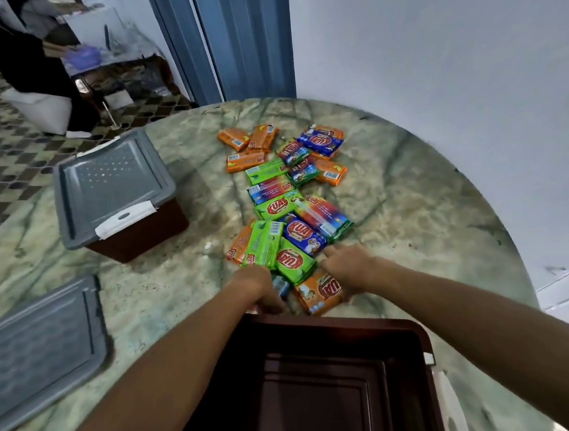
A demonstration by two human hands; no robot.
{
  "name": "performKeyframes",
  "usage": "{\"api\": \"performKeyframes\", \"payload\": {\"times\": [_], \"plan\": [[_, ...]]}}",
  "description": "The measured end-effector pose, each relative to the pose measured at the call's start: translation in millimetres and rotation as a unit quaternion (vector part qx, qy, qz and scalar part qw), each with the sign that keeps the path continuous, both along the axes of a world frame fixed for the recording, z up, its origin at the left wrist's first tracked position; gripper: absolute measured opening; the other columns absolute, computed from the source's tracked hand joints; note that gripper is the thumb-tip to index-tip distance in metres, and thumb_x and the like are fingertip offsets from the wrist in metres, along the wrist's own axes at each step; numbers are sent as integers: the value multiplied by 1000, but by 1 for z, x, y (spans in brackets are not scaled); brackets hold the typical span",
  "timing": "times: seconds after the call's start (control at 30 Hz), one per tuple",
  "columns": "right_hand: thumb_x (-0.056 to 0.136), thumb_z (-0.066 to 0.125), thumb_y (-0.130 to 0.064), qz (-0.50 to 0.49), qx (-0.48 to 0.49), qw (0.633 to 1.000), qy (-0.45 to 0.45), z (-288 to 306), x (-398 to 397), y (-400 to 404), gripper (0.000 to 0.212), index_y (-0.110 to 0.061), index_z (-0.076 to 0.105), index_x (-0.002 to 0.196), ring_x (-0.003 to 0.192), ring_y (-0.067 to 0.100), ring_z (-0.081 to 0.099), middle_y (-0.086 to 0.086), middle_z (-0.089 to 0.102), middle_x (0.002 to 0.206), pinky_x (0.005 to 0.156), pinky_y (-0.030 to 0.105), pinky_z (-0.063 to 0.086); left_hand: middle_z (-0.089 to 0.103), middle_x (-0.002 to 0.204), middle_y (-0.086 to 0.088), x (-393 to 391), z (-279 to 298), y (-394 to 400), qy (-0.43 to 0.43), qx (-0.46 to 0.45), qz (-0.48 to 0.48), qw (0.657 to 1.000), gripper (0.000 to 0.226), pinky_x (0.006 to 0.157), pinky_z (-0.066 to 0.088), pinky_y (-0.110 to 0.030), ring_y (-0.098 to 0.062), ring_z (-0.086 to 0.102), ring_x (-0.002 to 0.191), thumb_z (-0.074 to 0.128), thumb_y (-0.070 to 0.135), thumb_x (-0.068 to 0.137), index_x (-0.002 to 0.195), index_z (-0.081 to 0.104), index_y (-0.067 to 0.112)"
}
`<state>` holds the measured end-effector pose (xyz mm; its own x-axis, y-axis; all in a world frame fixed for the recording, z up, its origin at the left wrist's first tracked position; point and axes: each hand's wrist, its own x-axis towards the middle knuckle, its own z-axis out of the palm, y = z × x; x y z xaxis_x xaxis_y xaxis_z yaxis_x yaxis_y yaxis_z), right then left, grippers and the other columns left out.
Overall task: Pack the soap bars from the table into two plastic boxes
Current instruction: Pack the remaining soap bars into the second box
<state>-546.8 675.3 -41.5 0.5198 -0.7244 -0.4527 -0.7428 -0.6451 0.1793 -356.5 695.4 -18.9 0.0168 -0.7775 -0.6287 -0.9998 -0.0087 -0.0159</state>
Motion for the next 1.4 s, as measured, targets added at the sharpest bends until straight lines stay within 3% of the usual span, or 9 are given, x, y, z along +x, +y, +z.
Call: {"api": "performKeyframes", "payload": {"times": [0.2, 0.3, 0.47, 0.63, 0.97, 1.07, 1.17, 1.3, 1.4], "plan": [[66, 72, -56, -120, -24, 987, -107, 64, -24, 24, 53, -18, 61, 102, 86, 19, 60, 1, 63, 99, 70, 28, 50, 65, 101, -3, 17, 70, -1, 92, -114, -58, 988, 53, 70, 50, -30, -20, 59, 84, 79, 47, 59, 100, 60, 19], [65, 67, -59, -154, -68, 971, -167, 123, -33, 51, 51, -21, 66, 98, 83, 21, 61, 0, 65, 89, 58, 26, 40, 62, 117, -2, 24, 121, 19, 141, -172, -110, 969, 81, 87, 50, -36, -22, 59, 101, 79, 47, 57, 129, 54, 21], [58, 72, -62, -190, -31, 969, -156, 191, -29, 132, 48, -21, 64, 81, 71, 20, 58, -2, 60, 71, 50, 26, 33, 62, 117, 3, 27, 149, 90, 83, -151, -251, 953, 84, 83, 49, -32, -19, 58, 100, 76, 54, 54, 129, 53, 26], [60, 75, -58, -176, 39, 980, -82, 153, -3, 191, 49, -20, 53, 83, 68, 16, 55, -2, 59, 82, 60, 28, 43, 65, 100, 3, 14, 95, 139, 33, -85, -301, 949, 61, 73, 50, -31, -19, 61, 89, 77, 54, 55, 105, 58, 25], [86, 63, -27, -190, 46, 981, -10, 49, 25, 201, 42, -7, 56, 122, 106, 31, 61, 16, 53, 125, 80, 37, 50, 61, 116, -10, 9, 20, 147, -42, -97, -315, 943, 39, 83, 48, -38, -30, 60, 107, 65, 34, 83, 114, 56, 13], [85, 64, -41, -198, 80, 974, -80, 70, 26, 192, 48, -10, 56, 120, 108, 32, 60, 14, 57, 121, 84, 37, 49, 65, 105, -4, 13, 48, 139, 88, -47, -263, 960, 35, 79, 49, -32, -21, 63, 96, 63, 42, 80, 108, 61, 21], [86, 58, -32, -223, 94, 931, -274, 110, 20, 166, 25, -13, 67, 100, 94, 29, 65, 10, 68, 100, 79, 36, 53, 71, 89, 4, 21, 92, 110, 281, -22, -180, 942, 24, 73, 52, -24, -6, 64, 78, 63, 25, 78, 101, 70, 23], [85, 58, -12, -270, 4, 846, -459, 137, -2, 76, 10, -12, 68, 83, 66, 19, 61, 2, 64, 75, 64, 30, 49, 65, 107, 4, 26, 91, 20, 55, -281, -291, 913, 31, 72, 46, -30, -18, 61, 99, 56, 16, 85, 114, 62, 27], [81, 58, -6, -296, -19, 854, -427, 102, -11, -5, 13, -18, 60, 76, 74, 19, 56, 2, 59, 80, 63, 26, 43, 48, 137, -4, 29, 53, -44, -59, -252, -359, 897, 59, 82, 51, -34, -23, 47, 124, 61, 18, 86, 140, 38, 30]]}}
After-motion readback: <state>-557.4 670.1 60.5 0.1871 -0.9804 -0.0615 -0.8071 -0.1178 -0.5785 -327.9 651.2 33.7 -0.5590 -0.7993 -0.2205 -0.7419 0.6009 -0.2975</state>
